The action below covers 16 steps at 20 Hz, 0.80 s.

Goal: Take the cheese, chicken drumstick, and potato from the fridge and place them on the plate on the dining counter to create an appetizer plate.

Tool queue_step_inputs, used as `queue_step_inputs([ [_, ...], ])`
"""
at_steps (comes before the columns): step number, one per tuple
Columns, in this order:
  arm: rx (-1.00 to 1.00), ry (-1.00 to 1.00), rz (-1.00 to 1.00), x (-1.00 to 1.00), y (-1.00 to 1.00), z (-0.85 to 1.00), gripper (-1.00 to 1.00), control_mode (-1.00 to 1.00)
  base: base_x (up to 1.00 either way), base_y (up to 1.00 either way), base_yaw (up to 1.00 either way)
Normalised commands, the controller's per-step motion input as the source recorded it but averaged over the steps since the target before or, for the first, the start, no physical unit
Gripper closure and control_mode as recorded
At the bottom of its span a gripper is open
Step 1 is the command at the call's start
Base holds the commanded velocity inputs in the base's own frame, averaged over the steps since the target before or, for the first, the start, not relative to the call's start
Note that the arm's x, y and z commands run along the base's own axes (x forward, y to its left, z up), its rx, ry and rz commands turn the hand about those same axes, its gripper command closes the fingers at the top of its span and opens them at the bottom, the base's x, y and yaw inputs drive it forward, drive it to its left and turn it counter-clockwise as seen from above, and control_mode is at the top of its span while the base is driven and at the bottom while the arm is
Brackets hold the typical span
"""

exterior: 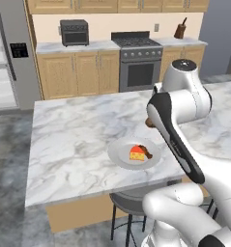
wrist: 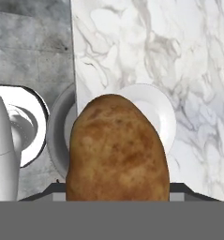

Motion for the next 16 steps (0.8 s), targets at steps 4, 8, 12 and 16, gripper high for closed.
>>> queue_step_inputs([
  [4, 0.00, 0.00, 0.00, 0.00, 0.00, 0.00, 1.00, 1.00, 0.61, 0.00, 0.00],
  [8, 0.00, 0.00, 0.00, 0.00, 0.00, 0.00, 1.00, 1.00, 0.31, 0.00, 0.00],
  [12, 0.00, 0.00, 0.00, 0.01, 0.00, -0.07, 1.00, -1.00, 0.06, 0.00, 0.00],
  [16, 0.00, 0.01, 0.07, 0.00, 0.00, -0.31, 1.00, -1.00, 0.00, 0.00, 0.00],
])
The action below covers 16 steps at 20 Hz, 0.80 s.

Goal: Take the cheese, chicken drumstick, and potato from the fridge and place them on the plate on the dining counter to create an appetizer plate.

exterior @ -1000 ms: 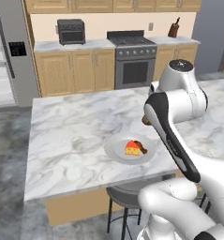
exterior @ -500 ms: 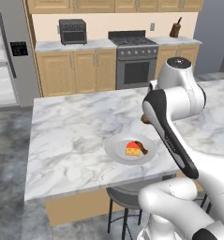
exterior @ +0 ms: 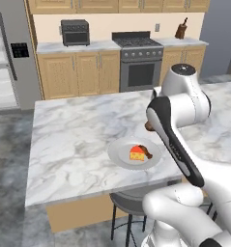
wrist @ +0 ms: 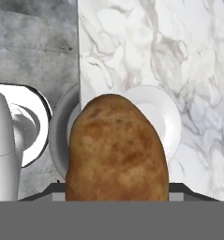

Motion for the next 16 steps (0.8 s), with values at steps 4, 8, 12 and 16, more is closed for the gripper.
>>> queue_step_inputs([
  [4, 0.00, 0.02, 0.21, 0.00, 0.00, -0.34, 1.00, -1.00, 0.00, 0.00, 0.00],
  [8, 0.00, 0.00, 0.35, 0.00, 0.01, -0.37, 1.00, -1.00, 0.00, 0.00, 0.00],
  [12, 0.00, 0.00, 0.36, 0.00, 0.13, -0.34, 1.00, -1.00, 0.00, 0.00, 0.00],
  [16, 0.00, 0.00, 0.31, 0.06, 0.31, -0.27, 1.00, -1.00, 0.00, 0.00, 0.00],
])
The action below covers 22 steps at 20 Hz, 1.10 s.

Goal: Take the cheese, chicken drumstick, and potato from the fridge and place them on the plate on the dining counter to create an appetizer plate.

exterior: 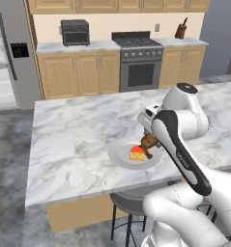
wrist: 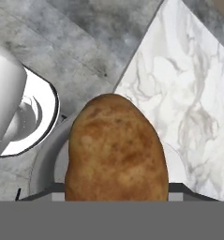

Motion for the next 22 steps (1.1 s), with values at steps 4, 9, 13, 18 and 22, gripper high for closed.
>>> queue_step_inputs([
  [4, -0.04, -0.01, 0.19, 0.09, 0.38, -0.23, 1.00, -1.00, 0.00, 0.00, 0.00],
  [9, -0.02, 0.00, 0.04, 0.20, 0.11, -0.17, 1.00, -1.00, 0.00, 0.00, 0.00],
  [13, -0.04, 0.00, 0.00, 0.18, 0.00, -0.13, 1.00, -1.00, 0.00, 0.00, 0.00],
  [18, -0.14, 0.01, 0.00, 0.27, 0.06, -0.35, 1.00, -1.00, 0.00, 0.00, 0.00],
  [22, -0.14, 0.03, 0.00, 0.25, 0.09, -0.30, 1.00, -1.00, 0.00, 0.00, 0.00],
])
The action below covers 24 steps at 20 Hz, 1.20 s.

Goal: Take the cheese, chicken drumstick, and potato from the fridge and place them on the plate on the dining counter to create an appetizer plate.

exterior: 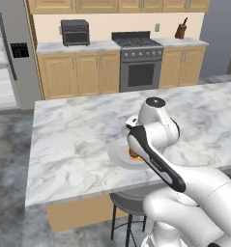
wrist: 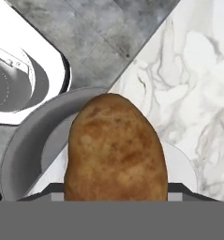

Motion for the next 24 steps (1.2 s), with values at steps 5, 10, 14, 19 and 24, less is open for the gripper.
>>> queue_step_inputs([
  [5, -0.06, 0.01, 0.00, 0.28, 0.03, -0.24, 1.00, -1.00, 0.00, 0.00, 0.00],
  [10, -0.02, 0.00, 0.00, 0.18, 0.00, -0.16, 1.00, -1.00, 0.00, 0.00, 0.00],
  [14, -0.01, 0.00, 0.00, 0.33, 0.00, -0.37, 1.00, -1.00, 0.00, 0.00, 0.00],
  [19, 0.00, 0.06, 0.00, 0.45, 0.05, -0.27, 1.00, -1.00, 0.00, 0.00, 0.00],
  [24, 0.00, 0.07, 0.00, 0.49, 0.05, -0.20, 1.00, -1.00, 0.00, 0.00, 0.00],
])
